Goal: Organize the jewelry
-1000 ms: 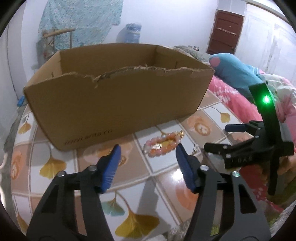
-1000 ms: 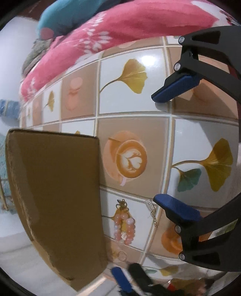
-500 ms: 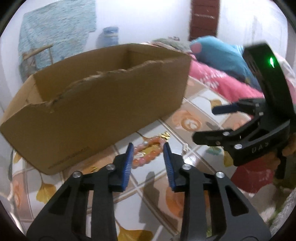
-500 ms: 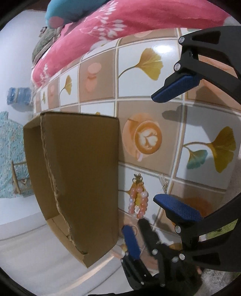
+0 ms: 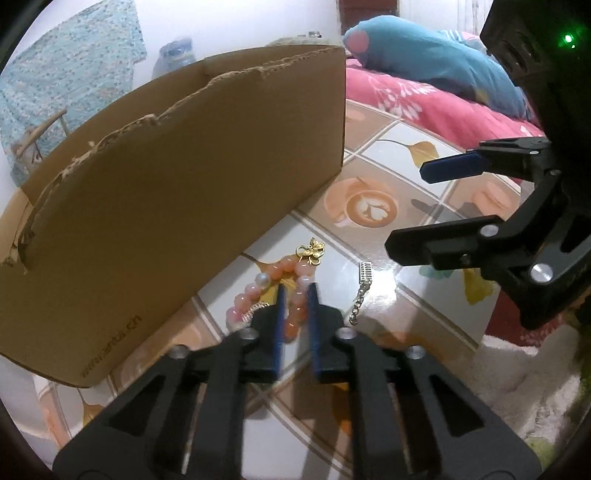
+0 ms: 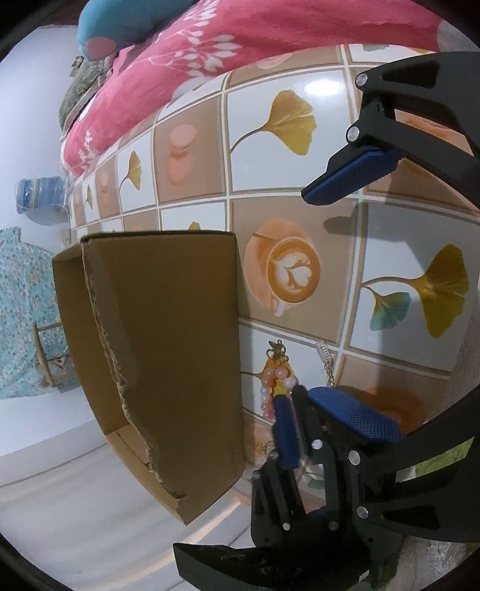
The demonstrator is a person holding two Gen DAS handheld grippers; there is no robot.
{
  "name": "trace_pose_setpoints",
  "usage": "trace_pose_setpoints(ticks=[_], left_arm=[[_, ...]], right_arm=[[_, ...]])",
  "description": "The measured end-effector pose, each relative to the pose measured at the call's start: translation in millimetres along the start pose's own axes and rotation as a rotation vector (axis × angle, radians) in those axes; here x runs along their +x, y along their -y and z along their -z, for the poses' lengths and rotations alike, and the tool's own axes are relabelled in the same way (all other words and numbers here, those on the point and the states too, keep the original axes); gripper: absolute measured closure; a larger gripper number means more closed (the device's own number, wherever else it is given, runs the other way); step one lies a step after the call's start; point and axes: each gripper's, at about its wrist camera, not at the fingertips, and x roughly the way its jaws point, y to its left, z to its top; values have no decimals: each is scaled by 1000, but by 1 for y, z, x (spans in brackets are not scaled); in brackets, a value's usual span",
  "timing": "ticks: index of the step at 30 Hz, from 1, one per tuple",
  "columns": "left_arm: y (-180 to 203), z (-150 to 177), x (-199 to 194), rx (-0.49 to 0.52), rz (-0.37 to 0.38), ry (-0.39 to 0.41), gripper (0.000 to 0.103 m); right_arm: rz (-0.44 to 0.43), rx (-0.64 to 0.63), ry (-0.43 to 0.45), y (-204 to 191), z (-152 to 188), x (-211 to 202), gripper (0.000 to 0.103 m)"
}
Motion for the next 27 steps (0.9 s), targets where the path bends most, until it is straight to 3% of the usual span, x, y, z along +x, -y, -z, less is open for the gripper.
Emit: trace_pose_setpoints(ticks=[3,11,15,20,23,27], left_arm=[[4,0,-5,36,-18,24,94],[-3,-6,-52,8,-9,101,94],[-6,13,-66,-11,-21,63,94],[-25,39,-73,-116,-55,27,94],[-51,52,-73,-237,-61,14,94],[-92,74,-63,-386,-147,-50,94]], right_arm=[[-7,18,7,5,2,-3,7],[-22,60,11,17,1,-5,7],[-34,69,4,19,1,-2,7],[-48,71,-13,16,0,3,7],[-50,64,-14,11,-1,2,7],[-39,50,-12,4,-1,0,7]])
